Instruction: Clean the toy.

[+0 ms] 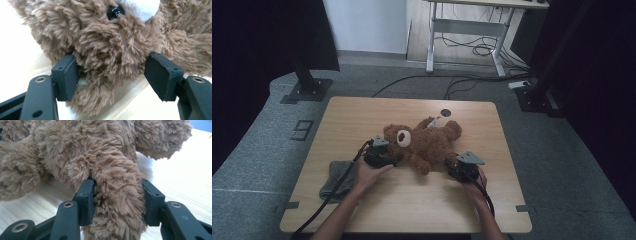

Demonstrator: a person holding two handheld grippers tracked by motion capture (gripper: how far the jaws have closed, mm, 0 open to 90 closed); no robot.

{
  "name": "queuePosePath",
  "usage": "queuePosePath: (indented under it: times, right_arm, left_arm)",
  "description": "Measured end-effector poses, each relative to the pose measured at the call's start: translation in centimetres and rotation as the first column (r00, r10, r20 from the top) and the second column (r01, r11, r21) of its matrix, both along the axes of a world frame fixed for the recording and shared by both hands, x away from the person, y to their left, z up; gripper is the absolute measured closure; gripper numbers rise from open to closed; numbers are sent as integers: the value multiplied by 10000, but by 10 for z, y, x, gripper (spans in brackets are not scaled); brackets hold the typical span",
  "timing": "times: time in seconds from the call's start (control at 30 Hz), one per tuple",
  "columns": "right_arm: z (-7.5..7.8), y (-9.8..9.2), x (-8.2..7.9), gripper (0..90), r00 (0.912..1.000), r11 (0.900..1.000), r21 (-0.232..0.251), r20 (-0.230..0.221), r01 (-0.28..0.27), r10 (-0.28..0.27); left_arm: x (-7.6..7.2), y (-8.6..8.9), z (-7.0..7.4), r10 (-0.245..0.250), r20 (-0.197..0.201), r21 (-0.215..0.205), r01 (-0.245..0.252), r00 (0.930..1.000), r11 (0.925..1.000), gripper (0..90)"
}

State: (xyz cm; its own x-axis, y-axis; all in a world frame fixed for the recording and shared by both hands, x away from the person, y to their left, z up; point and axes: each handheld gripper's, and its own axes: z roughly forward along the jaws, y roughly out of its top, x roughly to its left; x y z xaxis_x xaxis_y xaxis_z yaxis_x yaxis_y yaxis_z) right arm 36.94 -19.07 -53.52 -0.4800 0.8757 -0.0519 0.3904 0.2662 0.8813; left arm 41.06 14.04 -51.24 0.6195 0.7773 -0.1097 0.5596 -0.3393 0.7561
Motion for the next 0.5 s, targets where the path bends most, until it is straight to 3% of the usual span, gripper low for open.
queuePosePath:
  times: [0.13,0.3,0.4,0.5]
  right_arm:
    - [0,-1,-2,508,9999,9999,1,88,-100,100]
    - [3,-3,-6,411,9994,10000,-8,333,-9,9]
    - [6,-8,-11,310,9979,9982,590,641,79,-117]
    - [10,-12,-18,272,9968,9959,895,792,-118,47]
  left_arm:
    - [3,3,1,-4,-33,-76,4,10000,10000,290]
    - [-8,9,11,-83,393,-70,85,9992,9999,279]
    - [-20,17,21,-44,874,-239,65,9962,9997,275]
    - [-32,31,32,-34,1094,-491,89,9940,9988,273]
